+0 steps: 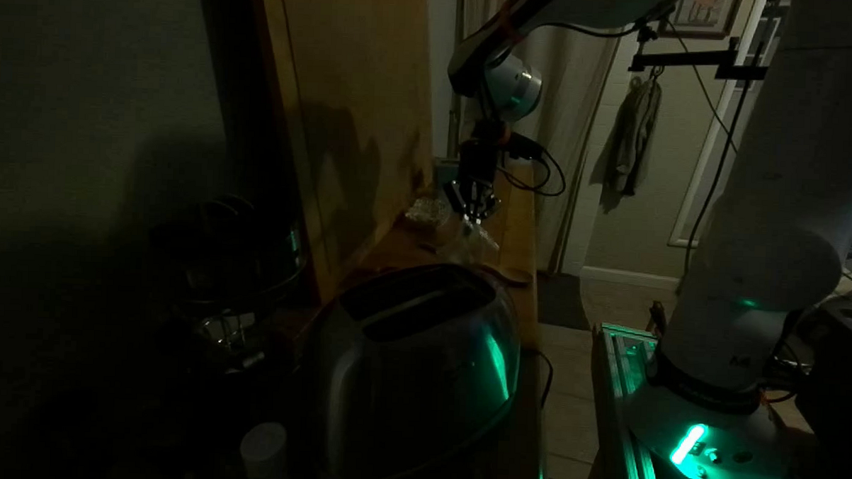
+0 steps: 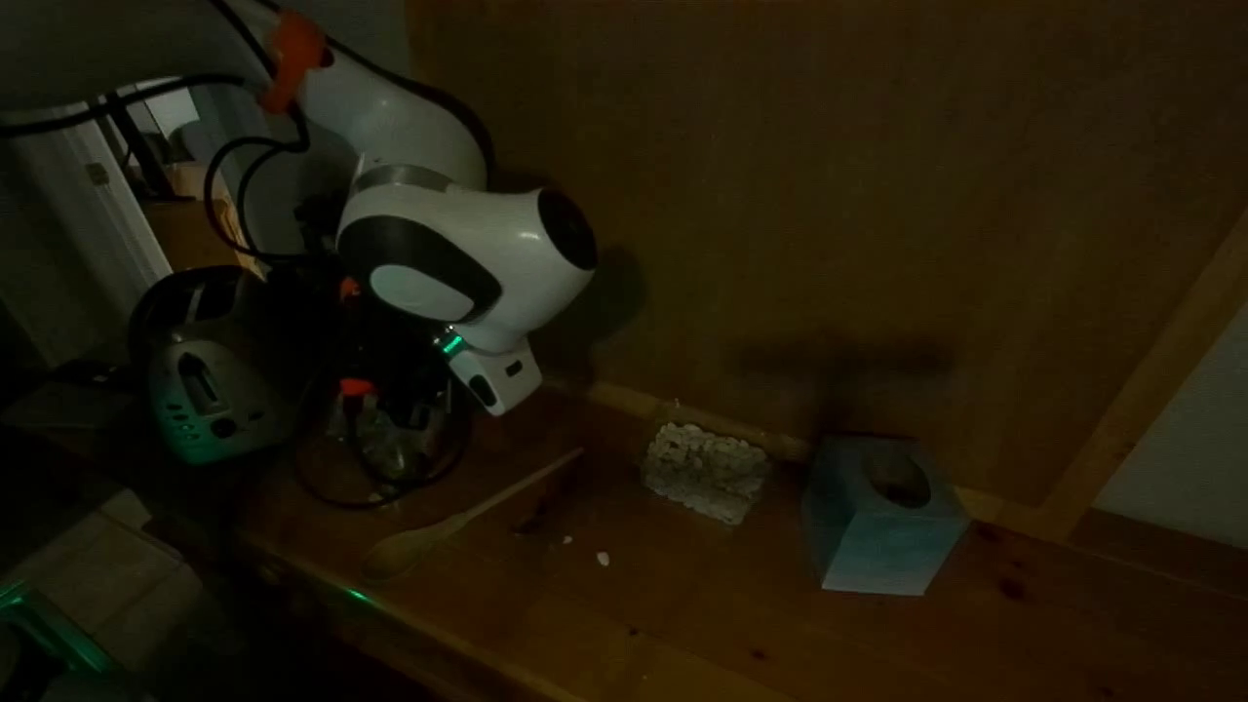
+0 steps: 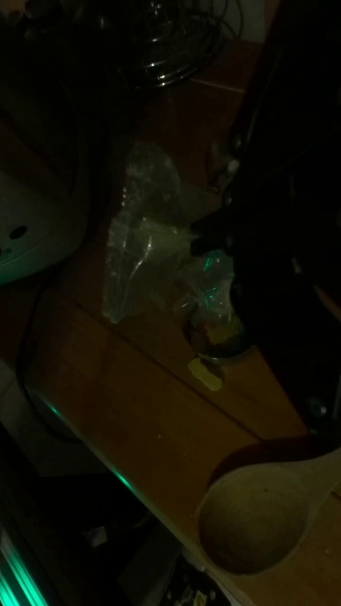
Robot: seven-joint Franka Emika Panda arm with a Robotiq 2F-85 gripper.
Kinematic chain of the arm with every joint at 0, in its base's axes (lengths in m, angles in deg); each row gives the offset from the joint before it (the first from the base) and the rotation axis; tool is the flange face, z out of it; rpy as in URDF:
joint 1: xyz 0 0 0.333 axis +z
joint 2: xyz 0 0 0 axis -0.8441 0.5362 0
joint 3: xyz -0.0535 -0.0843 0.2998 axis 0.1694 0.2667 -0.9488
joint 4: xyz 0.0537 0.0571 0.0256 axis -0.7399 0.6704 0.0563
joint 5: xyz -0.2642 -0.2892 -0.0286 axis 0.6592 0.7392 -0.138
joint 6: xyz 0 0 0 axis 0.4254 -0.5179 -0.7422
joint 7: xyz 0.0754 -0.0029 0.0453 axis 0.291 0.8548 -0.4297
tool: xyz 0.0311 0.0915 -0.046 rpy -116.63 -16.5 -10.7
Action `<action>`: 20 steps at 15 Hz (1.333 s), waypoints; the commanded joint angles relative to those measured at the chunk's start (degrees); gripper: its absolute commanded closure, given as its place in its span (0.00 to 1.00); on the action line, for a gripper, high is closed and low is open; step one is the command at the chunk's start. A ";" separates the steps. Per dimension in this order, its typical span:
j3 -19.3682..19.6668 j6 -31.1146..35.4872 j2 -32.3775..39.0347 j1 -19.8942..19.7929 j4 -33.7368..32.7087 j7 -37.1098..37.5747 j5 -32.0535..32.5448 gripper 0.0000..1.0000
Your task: Pour the contents in the packet into the silver bowl
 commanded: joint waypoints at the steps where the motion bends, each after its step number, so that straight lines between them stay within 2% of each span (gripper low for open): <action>1: -0.93 2.89 -4.36 0.54 1.13 3.09 1.59 0.99; 3: -1.70 5.03 -5.34 0.96 1.30 5.73 2.97 0.99; 7: -5.08 16.37 -6.12 2.85 2.37 16.36 9.10 0.99; 12: -9.38 27.12 -4.59 5.34 3.93 32.46 21.23 0.99; 17: -10.93 30.31 -2.01 6.30 3.41 47.88 34.35 0.99; 20: -10.64 31.00 -0.41 6.82 2.76 51.09 35.82 0.98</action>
